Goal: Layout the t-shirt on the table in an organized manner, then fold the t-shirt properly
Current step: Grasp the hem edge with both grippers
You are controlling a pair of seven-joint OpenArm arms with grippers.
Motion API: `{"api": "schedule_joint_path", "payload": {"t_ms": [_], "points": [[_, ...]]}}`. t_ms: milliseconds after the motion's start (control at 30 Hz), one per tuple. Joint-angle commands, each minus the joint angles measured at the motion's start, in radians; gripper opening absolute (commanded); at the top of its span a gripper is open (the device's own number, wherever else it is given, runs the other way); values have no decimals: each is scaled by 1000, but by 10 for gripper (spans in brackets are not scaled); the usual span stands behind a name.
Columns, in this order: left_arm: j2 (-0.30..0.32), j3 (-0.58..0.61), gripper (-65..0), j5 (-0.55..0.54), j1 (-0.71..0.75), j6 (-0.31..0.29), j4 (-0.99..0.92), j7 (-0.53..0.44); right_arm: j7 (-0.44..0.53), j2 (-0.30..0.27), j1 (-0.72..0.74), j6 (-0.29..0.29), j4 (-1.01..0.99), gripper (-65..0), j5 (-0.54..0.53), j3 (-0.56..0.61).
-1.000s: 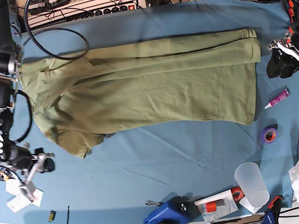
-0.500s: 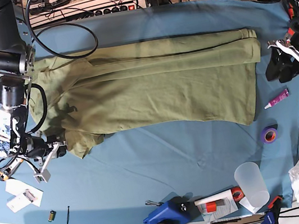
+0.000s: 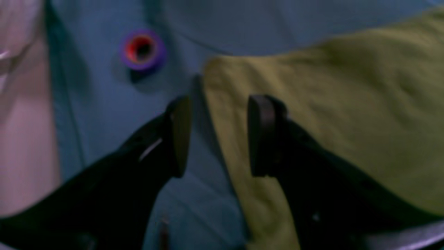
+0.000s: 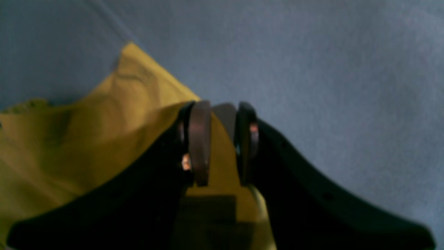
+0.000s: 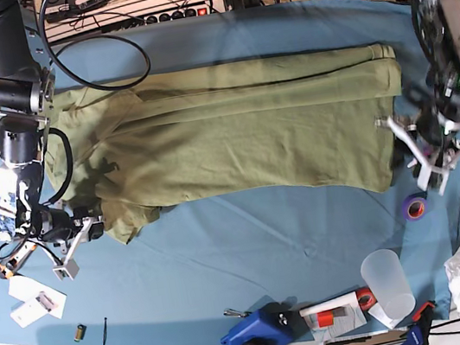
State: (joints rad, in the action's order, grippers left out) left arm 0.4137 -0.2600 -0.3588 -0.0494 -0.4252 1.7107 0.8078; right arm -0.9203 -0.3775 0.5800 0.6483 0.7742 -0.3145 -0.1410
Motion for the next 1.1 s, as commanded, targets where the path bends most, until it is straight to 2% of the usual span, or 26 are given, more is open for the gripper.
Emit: {"api": "schedule_joint_path", "payload": {"t_ms": [0,167,300,533,667,767,833,933,967,1067], "points": [[20,18,-375,-2,-42,8,-31,-20,1,-14,32,6,17,-505,-9,-2],[19,95,-375,-21,-186,7,-281,-19,-1,-13,32,6,17,-505,-10,-2],[19,107,-375,-96,-263,-77,-437,-12,-21,-13,32,30,17,-505,-10,-2],[18,107,-375,-113,-311,-101,-558,-16,-50,-14,32,50,17,-505,-12,-2],[18,107,-377,-151,-311,-137,-585,-5,-93,-13,29,50,17,-505,-81,-2],[18,107,-442,-174,-311,-137,-585,10,-109,-14,29,50,17,-506,-100,-2],[18,107,-515,-175,-311,-138,-585,6,-109,-14,29,50,17,-515,-100,-2],[18,107,-639,-203,-311,-138,-585,4,-125,-14,29,50,17,-623,-100,-2],[18,107,-650,-204,-311,-138,-585,5,-131,-13,29,50,17,-650,-101,-2],[19,106,-650,-203,-311,-138,-585,8,-134,-14,29,50,18,-650,-101,-2]]}}
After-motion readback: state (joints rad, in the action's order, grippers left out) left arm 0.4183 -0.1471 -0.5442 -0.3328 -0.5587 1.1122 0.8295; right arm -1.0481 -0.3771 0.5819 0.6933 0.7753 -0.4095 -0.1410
